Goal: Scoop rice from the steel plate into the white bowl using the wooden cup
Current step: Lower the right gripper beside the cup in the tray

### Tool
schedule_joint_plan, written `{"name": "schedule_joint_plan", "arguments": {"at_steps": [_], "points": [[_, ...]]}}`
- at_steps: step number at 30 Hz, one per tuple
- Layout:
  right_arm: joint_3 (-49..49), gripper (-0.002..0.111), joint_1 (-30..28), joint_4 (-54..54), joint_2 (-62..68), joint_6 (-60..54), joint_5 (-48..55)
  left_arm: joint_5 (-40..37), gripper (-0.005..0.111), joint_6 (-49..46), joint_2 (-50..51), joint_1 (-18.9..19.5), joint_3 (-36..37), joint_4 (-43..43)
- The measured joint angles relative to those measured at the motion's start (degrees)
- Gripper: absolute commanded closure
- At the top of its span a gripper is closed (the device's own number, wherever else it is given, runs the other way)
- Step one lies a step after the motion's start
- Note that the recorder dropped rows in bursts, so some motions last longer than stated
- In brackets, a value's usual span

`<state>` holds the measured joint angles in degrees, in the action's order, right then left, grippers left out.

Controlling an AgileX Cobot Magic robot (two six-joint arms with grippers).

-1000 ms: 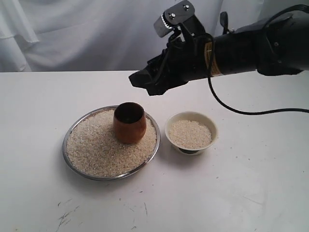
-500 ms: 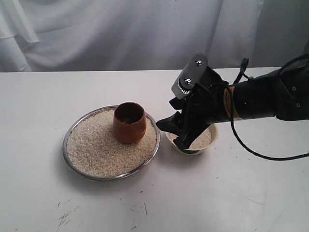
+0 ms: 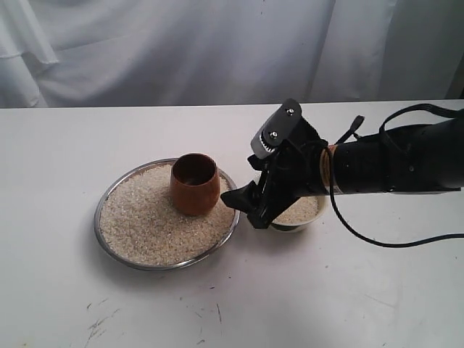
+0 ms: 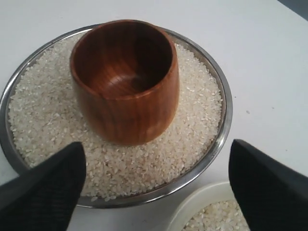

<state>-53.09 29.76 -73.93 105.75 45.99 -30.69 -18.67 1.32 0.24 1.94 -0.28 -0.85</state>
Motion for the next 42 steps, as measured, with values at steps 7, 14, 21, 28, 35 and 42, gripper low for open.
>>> {"name": "schedule_joint_plan", "arguments": {"at_steps": [7, 14, 21, 28, 35, 42], "points": [[-0.1, 0.032, 0.0, 4.6, 3.2, -6.2, -6.3, 0.0, 0.107, 0.0, 0.0, 0.0, 0.0, 0.0], [-2.0, 0.032, 0.0, 5.4, 8.0, -8.3, -11.5, 0.0, 0.107, 0.0, 0.0, 0.0, 0.0, 0.0], [-4.4, 0.032, 0.0, 5.7, 11.1, -8.7, -14.9, 0.0, 0.107, 0.0, 0.0, 0.0, 0.0, 0.0], [-4.5, 0.032, -1.2, 5.7, 11.8, -8.8, -16.7, 0.0, 0.107, 0.0, 0.0, 0.0, 0.0, 0.0], [-4.5, 0.032, -1.8, 5.7, 11.8, -5.9, -19.5, 0.0, 0.107, 0.0, 0.0, 0.0, 0.0, 0.0], [-4.6, 0.032, -3.6, 6.3, 11.7, -2.9, -24.9, 0.0, 0.107, 0.0, 0.0, 0.0, 0.0, 0.0]]}}
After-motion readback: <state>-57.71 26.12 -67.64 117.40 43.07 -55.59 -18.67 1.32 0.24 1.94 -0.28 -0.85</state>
